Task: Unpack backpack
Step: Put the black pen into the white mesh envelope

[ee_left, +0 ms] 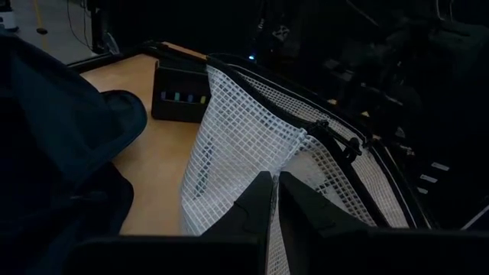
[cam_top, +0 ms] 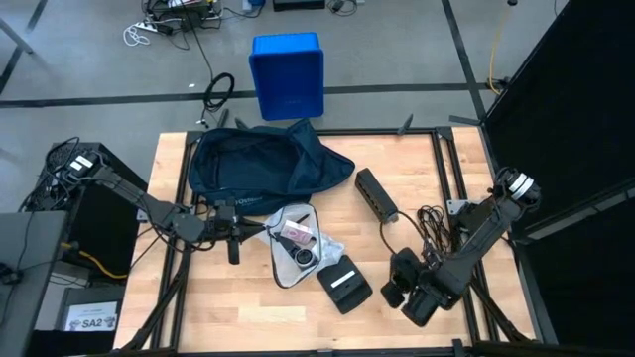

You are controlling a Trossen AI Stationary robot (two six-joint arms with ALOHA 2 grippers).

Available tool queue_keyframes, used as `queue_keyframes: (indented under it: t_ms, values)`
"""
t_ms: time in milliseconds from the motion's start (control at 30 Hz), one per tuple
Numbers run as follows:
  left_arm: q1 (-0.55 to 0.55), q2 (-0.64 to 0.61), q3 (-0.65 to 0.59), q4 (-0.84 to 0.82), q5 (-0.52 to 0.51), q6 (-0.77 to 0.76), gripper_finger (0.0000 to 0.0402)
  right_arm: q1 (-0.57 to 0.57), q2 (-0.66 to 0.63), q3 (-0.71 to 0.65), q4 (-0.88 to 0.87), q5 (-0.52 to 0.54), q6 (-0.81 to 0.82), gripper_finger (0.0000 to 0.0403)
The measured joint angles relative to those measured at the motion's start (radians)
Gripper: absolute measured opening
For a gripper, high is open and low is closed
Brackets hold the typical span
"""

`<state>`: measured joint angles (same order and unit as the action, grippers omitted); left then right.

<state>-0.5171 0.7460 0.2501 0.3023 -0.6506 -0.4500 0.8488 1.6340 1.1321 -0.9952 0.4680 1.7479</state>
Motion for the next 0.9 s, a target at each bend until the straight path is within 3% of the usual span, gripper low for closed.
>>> queue_keyframes:
  t_ms: [233,367,633,767,900]
  values:
    - [0.0,0.0,0.0,0.0,0.0,0.0,0.0,0.019,0.001,-0.091,0.224,0.038,-0.077,0.0106]
    - [0.0,0.0,0.0,0.0,0.0,0.0,0.0,0.009,0.001,-0.14,0.272,0.009,-0.107,0.0173]
    - [0.0,0.0,0.0,0.0,0.0,0.0,0.0,-0.022,0.002,-0.221,0.284,-0.053,-0.019,0.0309]
    - [0.0,0.0,0.0,0.0,0.0,0.0,0.0,-0.054,0.002,-0.252,0.284,-0.088,0.006,0.0329]
    - [0.0,0.0,0.0,0.0,0.0,0.0,0.0,-0.088,0.002,-0.283,0.284,-0.147,0.006,0.0312]
